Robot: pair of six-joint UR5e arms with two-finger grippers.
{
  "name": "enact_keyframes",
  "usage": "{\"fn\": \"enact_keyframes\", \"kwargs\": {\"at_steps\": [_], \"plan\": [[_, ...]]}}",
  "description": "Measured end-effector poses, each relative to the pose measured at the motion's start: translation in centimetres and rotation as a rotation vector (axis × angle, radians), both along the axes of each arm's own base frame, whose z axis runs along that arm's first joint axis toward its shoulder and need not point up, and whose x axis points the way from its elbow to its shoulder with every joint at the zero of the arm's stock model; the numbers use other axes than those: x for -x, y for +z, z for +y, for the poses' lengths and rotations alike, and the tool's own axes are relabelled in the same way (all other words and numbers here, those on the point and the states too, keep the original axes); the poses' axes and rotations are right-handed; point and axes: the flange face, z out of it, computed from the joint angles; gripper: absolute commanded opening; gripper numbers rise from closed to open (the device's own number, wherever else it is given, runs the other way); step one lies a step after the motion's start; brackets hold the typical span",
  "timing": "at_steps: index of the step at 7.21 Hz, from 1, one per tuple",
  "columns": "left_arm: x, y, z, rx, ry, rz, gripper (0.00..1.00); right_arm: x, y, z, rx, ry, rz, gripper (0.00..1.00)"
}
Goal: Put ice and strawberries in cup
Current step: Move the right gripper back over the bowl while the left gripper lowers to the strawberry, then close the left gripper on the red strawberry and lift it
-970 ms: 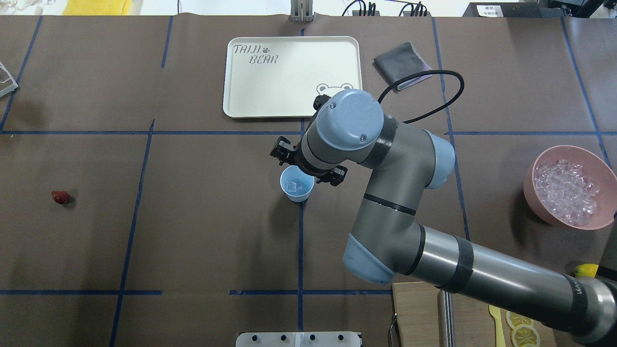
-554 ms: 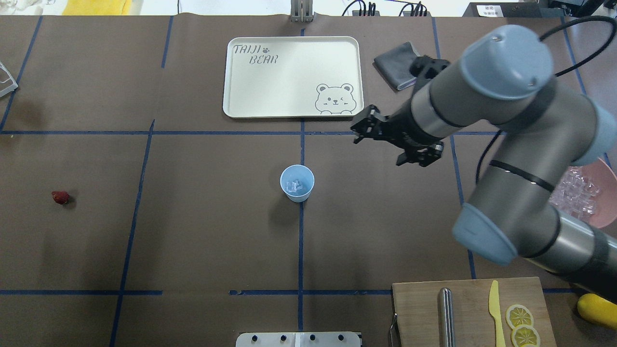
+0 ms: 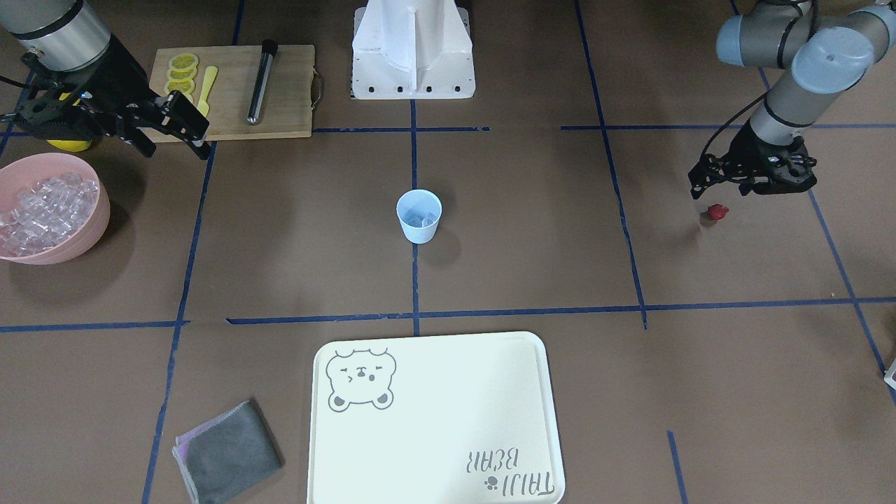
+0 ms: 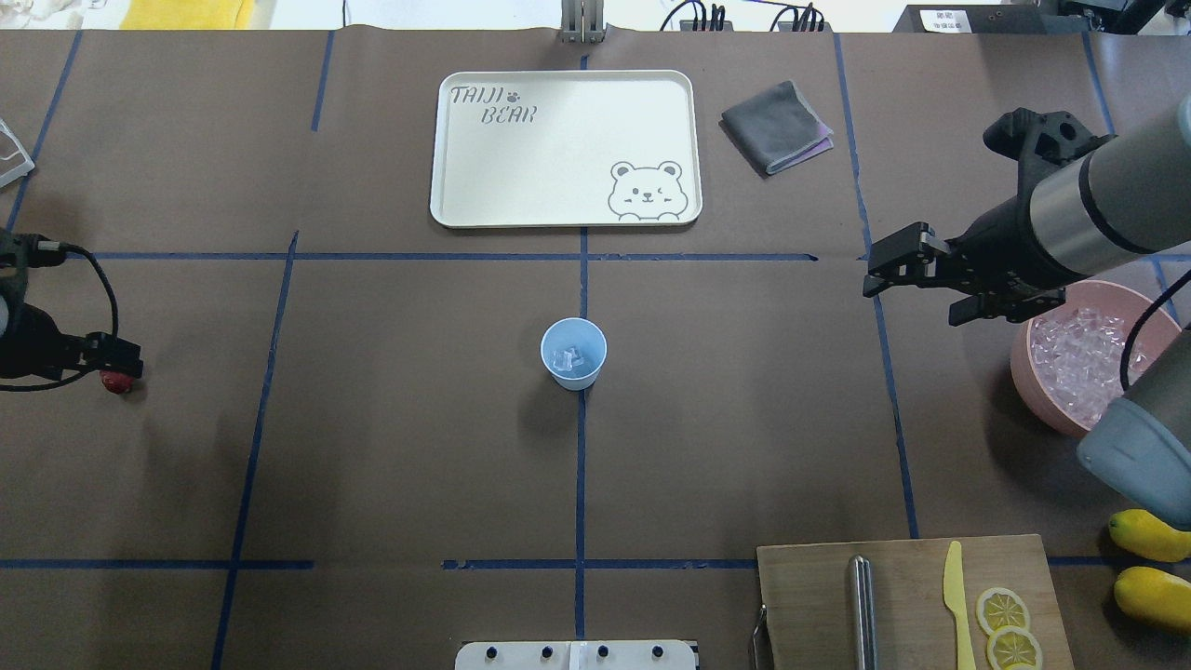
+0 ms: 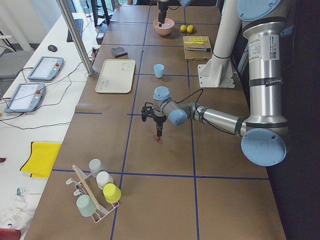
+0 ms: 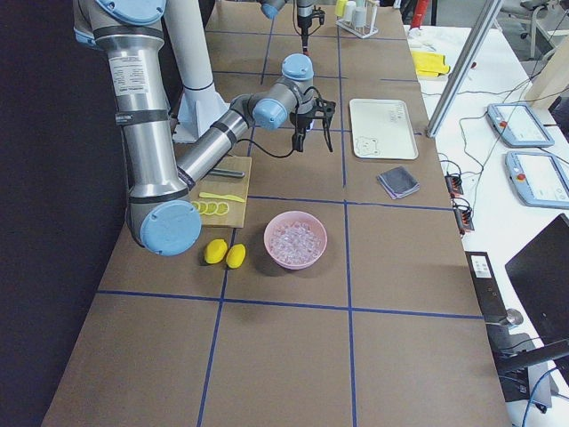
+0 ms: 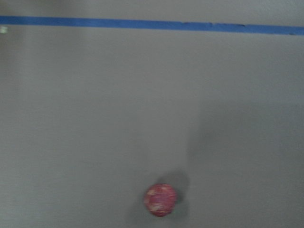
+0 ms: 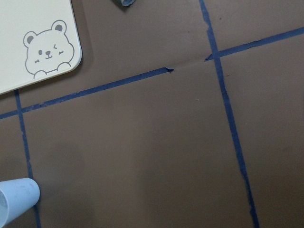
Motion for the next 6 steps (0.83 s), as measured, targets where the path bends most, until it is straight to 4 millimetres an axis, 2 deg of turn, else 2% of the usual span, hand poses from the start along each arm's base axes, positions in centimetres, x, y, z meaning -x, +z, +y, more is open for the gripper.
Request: {"fn": "enact_keyframes", "kwargs": {"at_steps": [4, 6], "plan": [[-1.8, 1.5, -0.5, 0.013, 0.007, -0.023, 1.0, 0.0, 1.1, -0.3, -0.007, -0.006, 0.02, 0.99], [-1.8, 2.2, -0.7, 0.024, 0.007, -0.03, 0.98, 0.0, 1.1, -0.4, -0.007, -0.006, 0.02, 0.99]]}}
